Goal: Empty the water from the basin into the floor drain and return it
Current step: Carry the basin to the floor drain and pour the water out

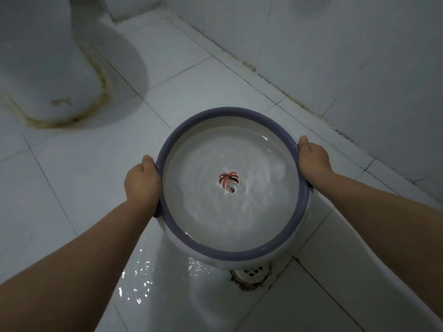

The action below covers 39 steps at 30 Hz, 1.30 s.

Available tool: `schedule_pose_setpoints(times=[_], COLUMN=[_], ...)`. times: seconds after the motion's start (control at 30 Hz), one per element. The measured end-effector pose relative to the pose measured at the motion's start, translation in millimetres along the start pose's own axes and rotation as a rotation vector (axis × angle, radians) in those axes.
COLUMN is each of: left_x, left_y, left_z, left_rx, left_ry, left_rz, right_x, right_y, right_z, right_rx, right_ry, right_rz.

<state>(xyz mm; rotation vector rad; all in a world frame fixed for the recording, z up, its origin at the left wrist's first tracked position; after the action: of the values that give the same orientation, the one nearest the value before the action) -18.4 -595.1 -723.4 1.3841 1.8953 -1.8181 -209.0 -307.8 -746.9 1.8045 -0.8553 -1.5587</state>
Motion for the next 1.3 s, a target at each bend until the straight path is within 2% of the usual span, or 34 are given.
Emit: schedule_pose_setpoints(times=[0.67,1.3], left_x=[2.1,4.0], left_y=[-4.3,-3.1], left_z=[-1.3,1.3], left_rx=[0.017,-0.007], left_ry=[-0.015,-0.013], left_rz=[-0.077,-0.055], right_x=[-6.8,-6.8], right_y=[9.1,9.0], right_z=[-1.1,0.4], right_rx=[-0.035,-0.035], right_ry=[-0.052,-0.049], right_rz=[0.057,0.056])
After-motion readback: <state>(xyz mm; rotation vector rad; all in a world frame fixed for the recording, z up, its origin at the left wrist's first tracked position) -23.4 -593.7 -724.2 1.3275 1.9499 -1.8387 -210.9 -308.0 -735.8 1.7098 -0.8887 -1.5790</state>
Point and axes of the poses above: each hand's wrist, its own z-axis towards the middle knuckle, its own x-axis out of the palm, y = z × x, the point moved 2 cm from there along z, towards the middle knuckle, and after that the axes turned 10 degrees about z, right-handed, at the moved point
